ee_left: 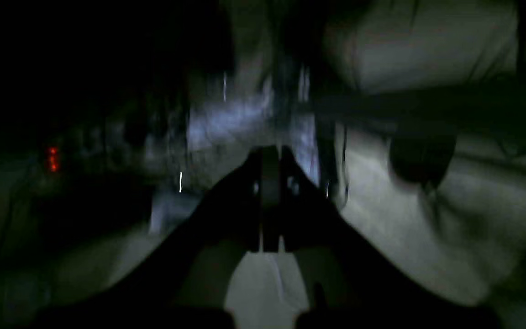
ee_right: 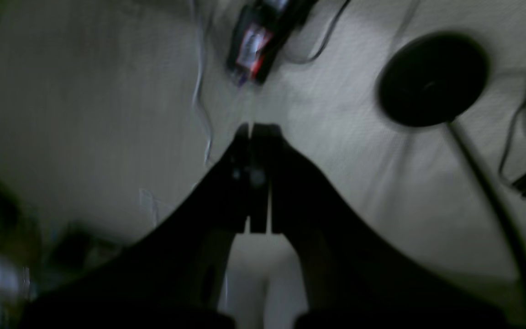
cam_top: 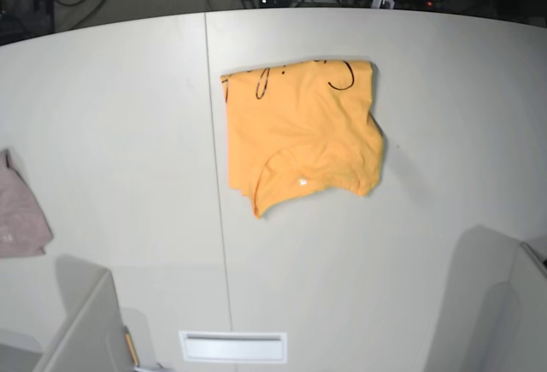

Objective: Fold the T-shirt properly

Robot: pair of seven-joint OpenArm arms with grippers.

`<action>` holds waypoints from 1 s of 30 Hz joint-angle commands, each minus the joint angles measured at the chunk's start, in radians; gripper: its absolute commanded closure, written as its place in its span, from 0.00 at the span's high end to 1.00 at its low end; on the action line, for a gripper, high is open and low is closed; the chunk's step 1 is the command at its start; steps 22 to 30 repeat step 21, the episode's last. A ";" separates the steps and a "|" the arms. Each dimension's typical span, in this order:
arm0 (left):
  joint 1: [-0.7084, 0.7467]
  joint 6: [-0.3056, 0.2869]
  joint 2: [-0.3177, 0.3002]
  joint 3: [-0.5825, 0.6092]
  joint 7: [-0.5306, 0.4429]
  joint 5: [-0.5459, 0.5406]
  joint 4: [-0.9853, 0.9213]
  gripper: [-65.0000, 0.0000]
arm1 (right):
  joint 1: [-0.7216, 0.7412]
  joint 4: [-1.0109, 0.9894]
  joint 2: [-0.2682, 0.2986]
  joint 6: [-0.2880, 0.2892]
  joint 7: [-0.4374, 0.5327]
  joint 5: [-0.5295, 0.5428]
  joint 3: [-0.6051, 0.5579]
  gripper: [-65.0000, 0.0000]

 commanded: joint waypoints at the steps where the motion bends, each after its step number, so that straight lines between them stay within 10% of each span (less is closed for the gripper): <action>1: 0.088 0.004 -0.014 0.003 0.081 0.020 -0.025 0.00 | -0.002 0.002 0.020 0.006 0.063 -0.003 0.036 0.00; 12: 0.119 0.111 -0.014 0.002 0.127 0.020 0.077 0.00 | 0.029 0.001 0.083 0.006 0.059 -0.004 0.451 0.00; 30: 0.110 0.113 -0.017 0.011 0.126 0.029 0.083 0.00 | 0.036 0.001 0.080 0.006 0.059 -0.004 0.461 0.00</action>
